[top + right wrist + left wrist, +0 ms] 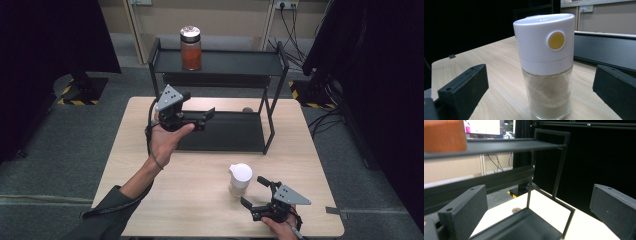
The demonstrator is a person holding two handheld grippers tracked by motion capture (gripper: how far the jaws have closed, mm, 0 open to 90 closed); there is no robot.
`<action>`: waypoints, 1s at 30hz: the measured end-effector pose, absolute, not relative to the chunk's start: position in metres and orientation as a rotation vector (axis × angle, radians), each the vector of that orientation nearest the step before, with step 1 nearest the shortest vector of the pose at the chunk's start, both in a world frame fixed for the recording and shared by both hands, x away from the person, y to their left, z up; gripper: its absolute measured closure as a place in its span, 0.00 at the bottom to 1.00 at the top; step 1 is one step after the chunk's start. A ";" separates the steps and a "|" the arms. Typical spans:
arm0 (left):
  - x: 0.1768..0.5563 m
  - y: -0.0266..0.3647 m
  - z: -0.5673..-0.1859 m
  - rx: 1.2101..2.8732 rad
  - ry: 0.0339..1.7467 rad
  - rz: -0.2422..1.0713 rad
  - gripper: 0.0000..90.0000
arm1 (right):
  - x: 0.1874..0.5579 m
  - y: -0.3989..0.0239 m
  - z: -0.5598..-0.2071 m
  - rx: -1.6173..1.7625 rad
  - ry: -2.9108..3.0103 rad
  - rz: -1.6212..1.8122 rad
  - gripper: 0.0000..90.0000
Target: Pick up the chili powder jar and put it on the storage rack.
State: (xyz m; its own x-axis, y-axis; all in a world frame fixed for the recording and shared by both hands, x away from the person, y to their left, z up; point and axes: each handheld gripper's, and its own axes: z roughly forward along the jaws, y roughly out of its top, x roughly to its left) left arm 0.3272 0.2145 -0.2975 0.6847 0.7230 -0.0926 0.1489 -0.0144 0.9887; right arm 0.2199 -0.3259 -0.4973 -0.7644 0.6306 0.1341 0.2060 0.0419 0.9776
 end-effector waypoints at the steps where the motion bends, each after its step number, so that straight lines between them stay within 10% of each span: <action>1: 0.326 0.216 -0.301 1.549 0.742 0.523 0.01 | 0.220 -0.326 -0.497 0.848 1.993 1.775 0.00; 30: 0.265 0.251 -0.396 1.531 0.716 0.434 0.01 | 0.220 -0.327 -0.498 0.855 1.984 1.775 0.00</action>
